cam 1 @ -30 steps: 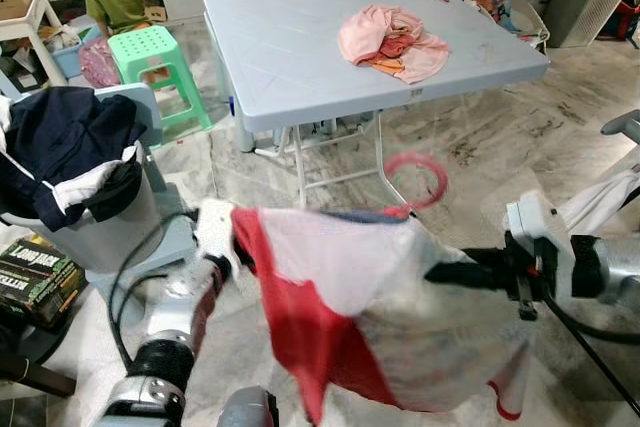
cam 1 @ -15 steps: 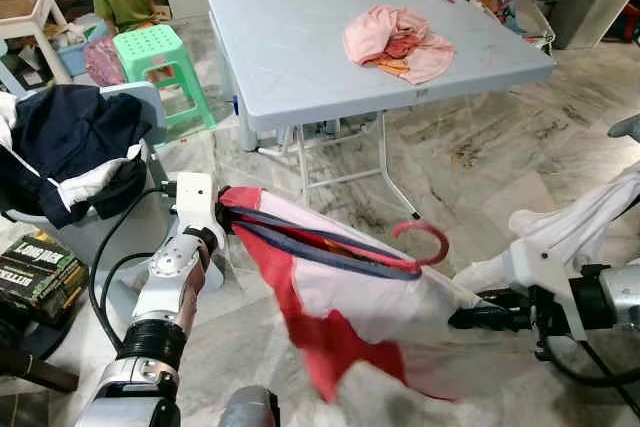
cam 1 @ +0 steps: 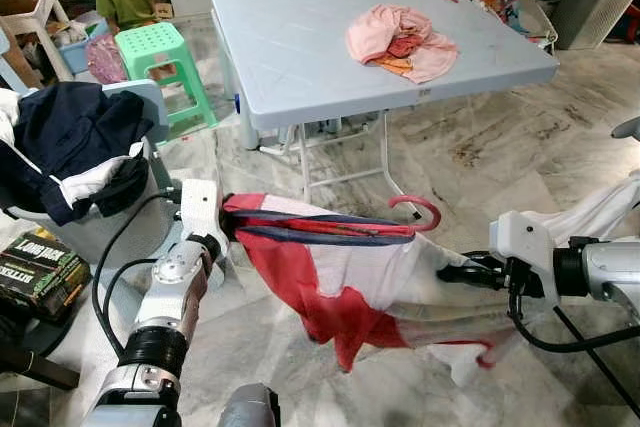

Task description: Hang hanger

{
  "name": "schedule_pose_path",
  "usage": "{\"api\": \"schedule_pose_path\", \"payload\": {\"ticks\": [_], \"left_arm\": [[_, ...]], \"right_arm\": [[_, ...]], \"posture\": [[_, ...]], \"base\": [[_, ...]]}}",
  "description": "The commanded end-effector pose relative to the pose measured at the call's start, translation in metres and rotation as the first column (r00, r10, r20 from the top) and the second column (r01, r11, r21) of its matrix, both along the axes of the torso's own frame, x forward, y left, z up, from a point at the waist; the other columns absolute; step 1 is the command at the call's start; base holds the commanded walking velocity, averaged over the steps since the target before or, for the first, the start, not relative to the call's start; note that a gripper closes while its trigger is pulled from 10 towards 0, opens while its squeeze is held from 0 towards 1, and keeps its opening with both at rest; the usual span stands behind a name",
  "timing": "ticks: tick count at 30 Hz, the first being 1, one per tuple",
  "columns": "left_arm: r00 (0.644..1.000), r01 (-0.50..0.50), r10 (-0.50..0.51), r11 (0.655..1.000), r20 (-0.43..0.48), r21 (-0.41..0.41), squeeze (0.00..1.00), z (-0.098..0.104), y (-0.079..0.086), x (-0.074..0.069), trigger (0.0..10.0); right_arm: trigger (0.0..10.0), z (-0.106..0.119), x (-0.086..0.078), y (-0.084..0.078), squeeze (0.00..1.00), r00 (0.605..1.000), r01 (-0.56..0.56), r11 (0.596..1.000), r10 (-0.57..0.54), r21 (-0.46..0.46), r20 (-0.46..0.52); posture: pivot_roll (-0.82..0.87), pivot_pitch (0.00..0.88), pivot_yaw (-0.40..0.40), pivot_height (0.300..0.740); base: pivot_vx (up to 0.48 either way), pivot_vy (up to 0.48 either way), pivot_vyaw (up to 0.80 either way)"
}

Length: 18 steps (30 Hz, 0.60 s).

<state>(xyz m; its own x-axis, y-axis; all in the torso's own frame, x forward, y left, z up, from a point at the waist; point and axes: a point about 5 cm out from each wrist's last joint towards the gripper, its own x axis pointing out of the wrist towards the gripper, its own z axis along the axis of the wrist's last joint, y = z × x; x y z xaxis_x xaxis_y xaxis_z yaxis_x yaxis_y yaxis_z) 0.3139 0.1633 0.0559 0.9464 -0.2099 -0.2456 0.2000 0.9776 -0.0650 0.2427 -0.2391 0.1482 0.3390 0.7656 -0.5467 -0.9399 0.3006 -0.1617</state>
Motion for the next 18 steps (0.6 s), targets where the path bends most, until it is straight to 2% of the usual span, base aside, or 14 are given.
{"api": "schedule_pose_path", "payload": {"ticks": [1, 9, 18], "left_arm": [[1.0, -0.009, 0.009, 1.0, -0.007, 0.014, 0.0, -0.001, 0.002, 0.0, 0.0], [0.999, -0.014, 0.015, 1.0, -0.028, 0.025, 0.0, -0.004, 0.002, 0.0, 0.0], [0.998, -0.042, 0.043, 0.999, -0.044, 0.022, 0.0, -0.007, 0.006, -0.001, 0.0]], "right_arm": [[10.0, 0.015, 0.004, -0.003, 0.0, 0.999, -0.002, 1.0, 0.001, 0.025, 0.045], [10.0, 0.032, 0.006, -0.001, 0.0, 0.998, -0.022, 0.994, 0.016, 0.106, 0.054], [10.0, 0.037, -0.002, -0.004, 0.0, 0.997, -0.075, 0.994, 0.076, 0.085, -0.006]], "posture": [[-0.03, 0.0, 0.009, 0.74], [-0.03, 0.0, 0.012, 0.74], [-0.03, 0.0, 0.009, 0.74]], "base": [[0.0, 0.0, 0.0], [0.0, 0.0, 0.0], [0.0, 0.0, 0.0]]}}
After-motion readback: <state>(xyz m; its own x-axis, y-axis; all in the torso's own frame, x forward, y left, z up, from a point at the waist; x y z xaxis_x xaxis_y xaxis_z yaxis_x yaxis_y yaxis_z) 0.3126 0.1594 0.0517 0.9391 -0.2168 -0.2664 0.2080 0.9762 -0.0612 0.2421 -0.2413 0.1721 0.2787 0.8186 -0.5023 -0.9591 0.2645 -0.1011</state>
